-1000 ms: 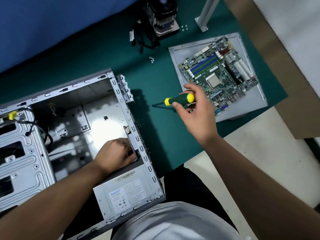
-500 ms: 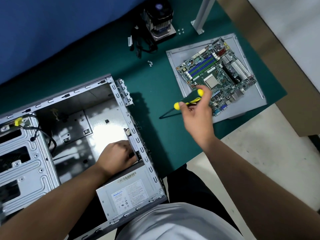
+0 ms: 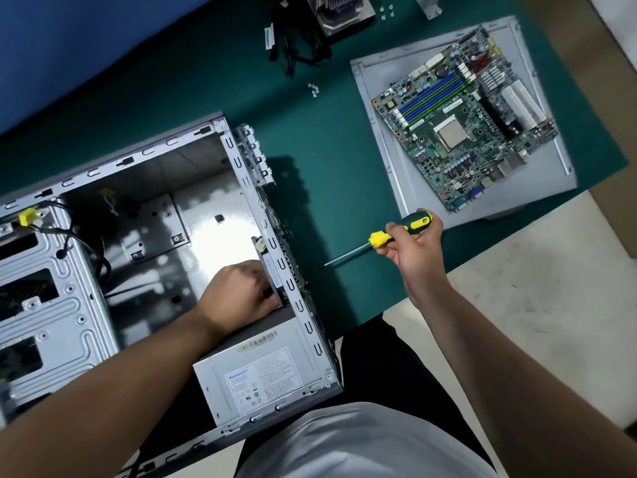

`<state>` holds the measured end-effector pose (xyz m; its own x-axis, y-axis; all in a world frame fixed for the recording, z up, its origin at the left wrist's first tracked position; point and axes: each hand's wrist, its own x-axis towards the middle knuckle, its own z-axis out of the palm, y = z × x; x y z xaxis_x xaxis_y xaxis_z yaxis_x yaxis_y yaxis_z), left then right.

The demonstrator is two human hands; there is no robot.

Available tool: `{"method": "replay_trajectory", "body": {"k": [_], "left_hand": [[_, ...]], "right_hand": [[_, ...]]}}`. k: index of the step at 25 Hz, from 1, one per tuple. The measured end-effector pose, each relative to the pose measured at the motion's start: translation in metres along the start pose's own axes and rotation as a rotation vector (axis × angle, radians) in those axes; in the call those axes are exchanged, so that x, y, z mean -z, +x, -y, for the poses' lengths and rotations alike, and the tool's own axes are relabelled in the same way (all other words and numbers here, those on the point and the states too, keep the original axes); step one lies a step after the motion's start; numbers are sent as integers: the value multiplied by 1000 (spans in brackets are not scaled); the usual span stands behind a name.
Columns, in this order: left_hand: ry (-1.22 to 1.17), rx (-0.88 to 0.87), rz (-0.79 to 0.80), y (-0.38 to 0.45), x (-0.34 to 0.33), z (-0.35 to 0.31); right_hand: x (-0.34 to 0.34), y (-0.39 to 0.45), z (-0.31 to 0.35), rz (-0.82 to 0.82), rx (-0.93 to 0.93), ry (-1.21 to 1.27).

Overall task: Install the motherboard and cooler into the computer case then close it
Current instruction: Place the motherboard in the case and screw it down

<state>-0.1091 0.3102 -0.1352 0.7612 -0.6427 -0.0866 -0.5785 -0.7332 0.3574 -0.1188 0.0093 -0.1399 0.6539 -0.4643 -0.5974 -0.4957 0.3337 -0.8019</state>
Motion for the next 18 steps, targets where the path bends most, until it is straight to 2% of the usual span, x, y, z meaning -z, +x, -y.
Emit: {"method": "replay_trajectory", "body": {"k": [18], "left_hand": [[-10,1,17,1,4,-3]], "right_hand": [[-5,-9,-20,37,39,-36]]}}
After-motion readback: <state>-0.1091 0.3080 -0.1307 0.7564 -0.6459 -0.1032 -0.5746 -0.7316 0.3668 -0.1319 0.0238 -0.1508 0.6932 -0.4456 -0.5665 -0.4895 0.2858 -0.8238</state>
